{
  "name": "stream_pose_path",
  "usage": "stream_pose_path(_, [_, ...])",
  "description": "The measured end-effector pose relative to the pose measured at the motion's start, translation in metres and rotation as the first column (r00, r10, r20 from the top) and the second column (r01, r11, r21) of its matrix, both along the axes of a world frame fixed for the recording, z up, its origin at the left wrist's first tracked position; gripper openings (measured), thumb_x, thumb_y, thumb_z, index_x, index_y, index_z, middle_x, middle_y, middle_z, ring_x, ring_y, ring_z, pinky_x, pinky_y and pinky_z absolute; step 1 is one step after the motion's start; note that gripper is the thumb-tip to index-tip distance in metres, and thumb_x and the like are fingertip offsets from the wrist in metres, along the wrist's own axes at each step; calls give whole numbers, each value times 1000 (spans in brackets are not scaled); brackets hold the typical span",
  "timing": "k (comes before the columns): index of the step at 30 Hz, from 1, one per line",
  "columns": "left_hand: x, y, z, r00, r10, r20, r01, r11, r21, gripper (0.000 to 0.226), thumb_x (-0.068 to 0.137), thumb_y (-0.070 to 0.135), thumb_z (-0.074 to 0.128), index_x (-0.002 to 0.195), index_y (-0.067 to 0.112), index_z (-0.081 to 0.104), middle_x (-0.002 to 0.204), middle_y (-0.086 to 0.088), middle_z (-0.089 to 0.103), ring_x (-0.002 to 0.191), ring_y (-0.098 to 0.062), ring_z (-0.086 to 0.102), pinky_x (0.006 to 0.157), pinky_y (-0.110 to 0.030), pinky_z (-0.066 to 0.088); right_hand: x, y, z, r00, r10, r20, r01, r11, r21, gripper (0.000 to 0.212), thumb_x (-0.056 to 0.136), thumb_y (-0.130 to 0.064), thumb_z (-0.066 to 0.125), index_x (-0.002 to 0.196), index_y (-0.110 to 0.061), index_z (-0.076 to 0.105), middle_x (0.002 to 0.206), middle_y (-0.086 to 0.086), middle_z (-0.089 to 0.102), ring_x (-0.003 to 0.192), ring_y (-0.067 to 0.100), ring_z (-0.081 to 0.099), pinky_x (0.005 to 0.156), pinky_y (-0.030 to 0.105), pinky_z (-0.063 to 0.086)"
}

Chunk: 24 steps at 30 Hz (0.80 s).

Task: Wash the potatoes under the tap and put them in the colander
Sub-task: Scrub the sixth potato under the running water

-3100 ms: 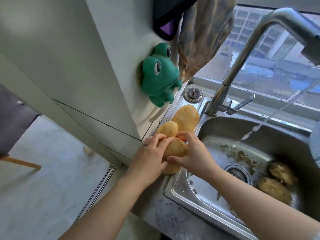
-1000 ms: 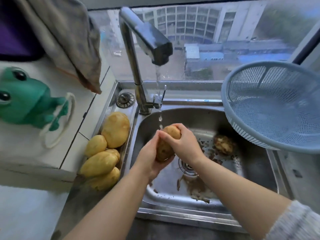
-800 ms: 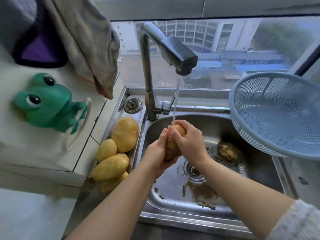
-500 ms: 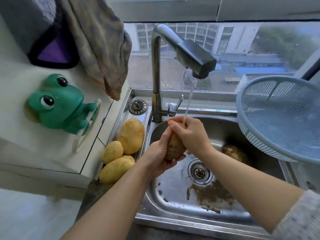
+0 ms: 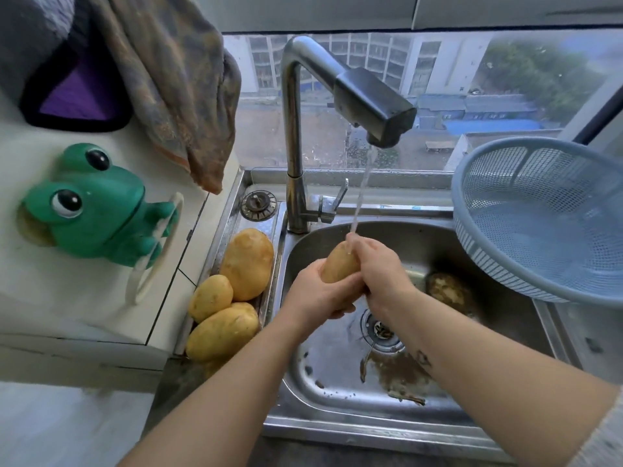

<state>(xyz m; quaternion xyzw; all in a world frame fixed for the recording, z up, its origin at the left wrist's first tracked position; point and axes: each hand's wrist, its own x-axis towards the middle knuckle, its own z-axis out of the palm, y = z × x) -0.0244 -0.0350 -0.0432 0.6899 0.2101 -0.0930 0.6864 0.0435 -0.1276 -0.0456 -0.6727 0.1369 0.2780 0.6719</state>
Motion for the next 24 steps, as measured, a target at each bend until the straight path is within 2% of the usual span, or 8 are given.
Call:
stream_pose_path(2, [4,2,4,998,-60,-35,60,998,-9,28,84,25,75,102,9,62,79,-6,66,64,-16,63,56,-22,52,-8,-4,-1,997,33,63,-32,999,-27,32,83,-29,72,111,-17,61,108,10,64,101,27,63,79,41,58])
stream_pose_path(4, [4,-2,4,997,-77,-5,77,986,151,26,80,26,76,99,17,60,79,-2,68,62,-16,65,55,-24,52,-8,-5,0,997,3,72,0,999,-38,30,79,-26,76,105,-15,65,103,12,66,96,28,66,72,39,59])
stream_pose_path(6, [-1,-8,2,997,-48,56,26,941,336,35,76,32,78,103,23,58,82,3,69,66,-13,67,57,-24,52,-5,-3,3,997,-66,38,66,998,-23,24,79,-27,76,96,-11,69,94,12,70,89,27,68,73,40,59])
stream_pose_path(9, [-9,-12,-1,988,-41,149,-28,902,431,40,77,36,77,109,27,55,86,9,68,72,-4,65,59,-14,48,-3,2,7,993,-114,2,114,993,1,20,88,-30,66,83,-11,70,82,9,68,79,23,65,74,37,57])
stream_pose_path(16, [-5,11,2,1000,-15,14,13,994,105,42,79,33,79,109,10,58,82,-4,68,61,-14,64,63,-31,55,-4,1,5,988,124,89,-136,980,143,17,100,-21,49,93,-15,64,97,13,64,90,25,62,74,37,52])
stream_pose_path(19, [-8,1,1,995,2,98,-38,928,370,47,77,41,78,112,21,55,88,2,69,70,-13,67,63,-26,54,0,6,7,998,36,41,-40,995,90,15,92,-23,62,82,-12,67,83,11,65,77,24,63,67,35,54])
stream_pose_path(21, [-12,-3,0,991,-43,125,-29,852,523,47,77,42,76,113,24,53,90,5,68,77,-11,65,67,-25,53,0,9,4,994,-76,-76,81,995,63,17,88,-25,65,77,-12,68,79,9,65,76,23,63,74,39,57])
stream_pose_path(24, [-17,1,-4,990,-101,103,27,830,558,48,77,40,76,116,25,52,93,6,67,82,-10,64,72,-25,53,-3,7,0,978,-89,-187,105,991,78,22,91,-32,61,82,-13,68,90,12,66,85,26,65,80,43,57])
